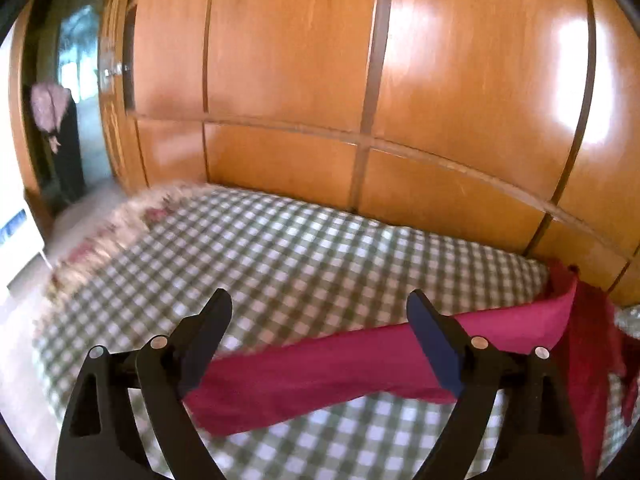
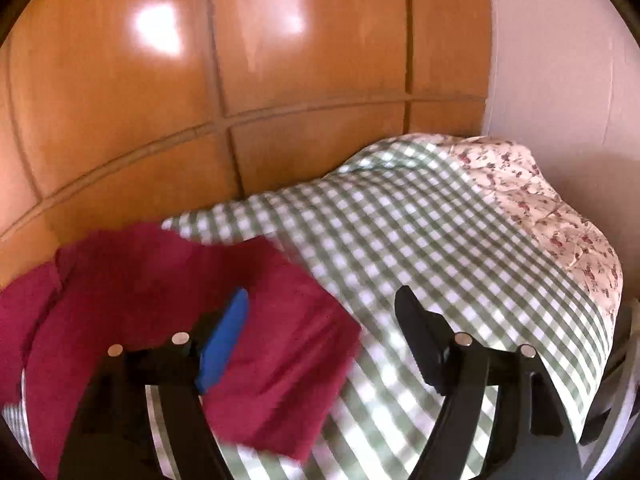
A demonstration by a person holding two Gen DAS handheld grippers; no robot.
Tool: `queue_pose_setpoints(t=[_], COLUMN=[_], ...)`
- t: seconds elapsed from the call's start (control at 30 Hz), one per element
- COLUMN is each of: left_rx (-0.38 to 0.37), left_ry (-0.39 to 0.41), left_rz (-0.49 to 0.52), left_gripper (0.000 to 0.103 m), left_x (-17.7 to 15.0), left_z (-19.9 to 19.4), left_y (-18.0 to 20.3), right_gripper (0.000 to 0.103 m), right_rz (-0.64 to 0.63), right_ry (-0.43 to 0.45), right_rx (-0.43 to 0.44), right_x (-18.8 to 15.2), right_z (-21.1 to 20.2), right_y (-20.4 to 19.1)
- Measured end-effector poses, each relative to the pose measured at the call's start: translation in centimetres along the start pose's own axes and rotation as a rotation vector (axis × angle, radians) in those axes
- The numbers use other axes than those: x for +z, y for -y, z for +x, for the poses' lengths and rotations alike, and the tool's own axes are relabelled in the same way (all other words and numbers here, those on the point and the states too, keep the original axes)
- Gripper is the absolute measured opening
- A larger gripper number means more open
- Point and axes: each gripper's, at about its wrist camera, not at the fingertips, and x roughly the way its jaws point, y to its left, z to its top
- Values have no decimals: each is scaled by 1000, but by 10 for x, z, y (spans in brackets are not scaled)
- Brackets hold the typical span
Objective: Fold small clothes
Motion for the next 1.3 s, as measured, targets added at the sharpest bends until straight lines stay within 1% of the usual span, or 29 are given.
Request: queue_pose_setpoints(t=[0.03,0.07,0.1,0.17,0.2,0.23,0.27,0.3,0.33,0.37,0.4,0.47,0.53,0.67,0.7,0.73,0.77,0.8,0.83,0.87,0.9,0.93,0.97,1.03,1.07,1.13,1.23,1.3], left_rx=[13,-8,-75,-208,-255,-322,-375,-415,-473,-531,-558,-600,-633,-690,-705,-720,-727,-734,-732,-715,-711,-718,-726,-736,-757,-773,-813,-823], left_ry=[-5,-1,4,-17,-24,-39,-71,-106,-155,-218,-260,-331,-356,-372,-397,-421,-433,-447,-460,-466,-464,-465,-463,-432,-409,-373,-356,-350], left_rz=[4,0,-1,38,58,87,113,128,138,138,134,131,110,53,35,24,21,24,30,47,47,41,39,43,43,53,40,27], left_gripper=[88,87,87,86,80,78,76,69,65,57,48,45,45,45,45,45,45,42,32,19,13,12,11,10,10,10,10,9], left_x=[-2,-6,-12,-30,-38,-51,-66,-77,-90,-105,-115,-136,-142,-145,-146,-148,-148,-150,-153,-155,-154,-154,-151,-136,-124,-107,-74,-55], left_z=[-4,-10,-19,-36,-41,-49,-53,-55,-53,-48,-42,-29,-19,7,16,24,28,34,37,39,38,35,30,11,-3,-28,-70,-89], left_y=[-1,-2,-3,5,10,17,26,36,44,54,61,77,88,116,124,131,137,144,150,155,154,153,149,140,132,118,88,69], right_gripper=[75,75,75,75,71,67,61,56,49,46,45,45,45,45,44,38,26,18,12,11,11,10,10,10,10,9,9,9], right_rz=[-8,-17,-25,-42,-52,-59,-69,-83,-90,-92,-95,-105,-121,-106,-93,-88,-85,-81,-82,-94,-105,-119,-125,-133,-135,-137,-126,-104], right_ry=[-17,-37,-59,-129,-192,-226,-262,-311,-359,-420,-450,-492,-508,-514,-515,-514,-514,-521,-531,-540,-537,-529,-516,-460,-430,-356,-245,-209], right_rx=[30,80,141,252,332,372,411,457,495,544,571,614,634,628,630,633,634,633,634,635,633,634,637,654,663,686,723,744], right_x=[-9,-20,-32,-56,-73,-84,-97,-114,-128,-144,-153,-170,-179,-187,-184,-182,-179,-178,-178,-175,-174,-170,-164,-144,-134,-108,-70,-58], right_z=[-6,-15,-24,-41,-46,-49,-52,-55,-57,-58,-58,-63,-65,-62,-59,-56,-51,-49,-47,-44,-46,-49,-54,-69,-77,-100,-136,-149], right_y=[0,-5,-7,-19,-25,-30,-35,-44,-53,-63,-67,-77,-83,-86,-86,-86,-86,-88,-87,-89,-91,-95,-98,-99,-98,-91,-75,-64])
